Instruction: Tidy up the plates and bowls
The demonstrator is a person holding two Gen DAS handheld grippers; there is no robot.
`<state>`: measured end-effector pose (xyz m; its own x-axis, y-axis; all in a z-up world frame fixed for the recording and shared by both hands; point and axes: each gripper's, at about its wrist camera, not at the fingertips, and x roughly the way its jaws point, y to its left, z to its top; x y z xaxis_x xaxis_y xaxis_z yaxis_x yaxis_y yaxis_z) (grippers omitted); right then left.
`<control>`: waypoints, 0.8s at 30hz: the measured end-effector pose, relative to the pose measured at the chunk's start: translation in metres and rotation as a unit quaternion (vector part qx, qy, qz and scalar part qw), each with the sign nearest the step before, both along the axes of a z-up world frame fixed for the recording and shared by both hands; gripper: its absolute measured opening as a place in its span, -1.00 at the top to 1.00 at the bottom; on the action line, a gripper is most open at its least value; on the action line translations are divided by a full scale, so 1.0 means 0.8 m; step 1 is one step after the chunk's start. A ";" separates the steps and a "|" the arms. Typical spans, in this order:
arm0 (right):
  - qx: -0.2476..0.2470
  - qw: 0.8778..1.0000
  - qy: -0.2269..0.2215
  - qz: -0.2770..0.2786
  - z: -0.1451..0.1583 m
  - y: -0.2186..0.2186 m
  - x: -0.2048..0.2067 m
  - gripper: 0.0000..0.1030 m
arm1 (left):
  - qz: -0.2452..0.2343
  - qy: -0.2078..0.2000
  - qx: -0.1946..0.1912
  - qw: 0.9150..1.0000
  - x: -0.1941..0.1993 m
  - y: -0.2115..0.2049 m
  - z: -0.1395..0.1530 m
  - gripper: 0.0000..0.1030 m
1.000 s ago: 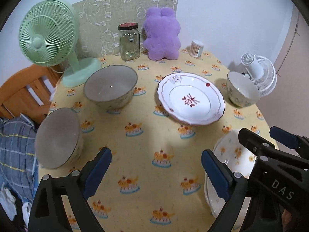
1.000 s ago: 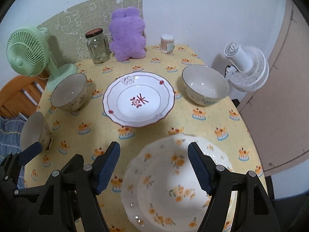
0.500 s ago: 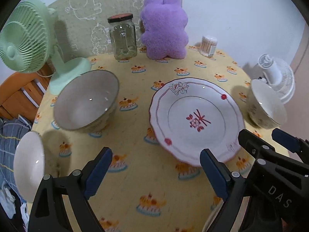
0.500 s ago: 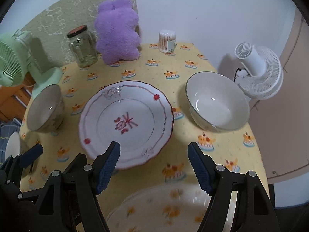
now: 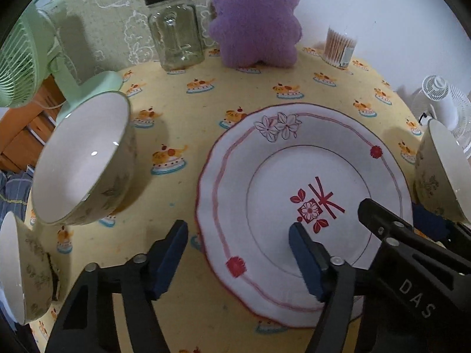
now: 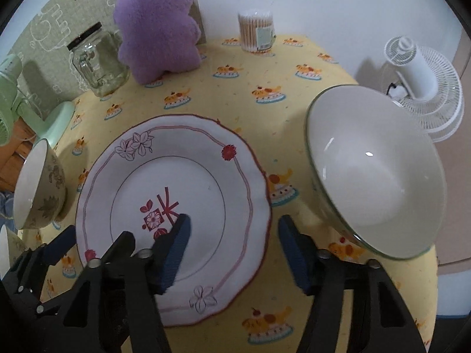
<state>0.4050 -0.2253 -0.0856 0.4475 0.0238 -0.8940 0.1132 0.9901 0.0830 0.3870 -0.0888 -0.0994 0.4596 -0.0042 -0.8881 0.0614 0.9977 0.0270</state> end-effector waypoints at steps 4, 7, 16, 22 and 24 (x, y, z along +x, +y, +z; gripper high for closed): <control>-0.003 1.000 0.005 0.002 -0.005 0.004 0.004 -0.06 | -0.005 -0.004 0.010 1.000 -0.003 -0.008 0.002 -0.23; -0.004 1.000 0.006 0.001 -0.004 0.006 0.001 -0.05 | -0.004 0.002 0.007 1.000 -0.005 -0.010 0.004 -0.23; -0.004 0.999 0.025 0.027 0.001 0.034 -0.021 -0.05 | 0.014 0.015 0.003 1.000 -0.032 0.021 0.006 -0.23; -0.010 0.997 0.042 0.065 0.002 0.075 -0.053 -0.05 | 0.034 0.029 0.007 0.999 -0.074 0.058 0.006 -0.23; -0.006 0.996 0.050 0.068 0.002 0.089 -0.066 -0.05 | 0.041 0.032 0.006 0.999 -0.085 0.072 0.006 -0.23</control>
<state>0.3521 -0.1540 -0.0836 0.3494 0.0677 -0.9345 -0.0150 0.9977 0.0667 0.3187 -0.0316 -0.0947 0.3994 0.0417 -0.9158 -0.0194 0.9991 0.0370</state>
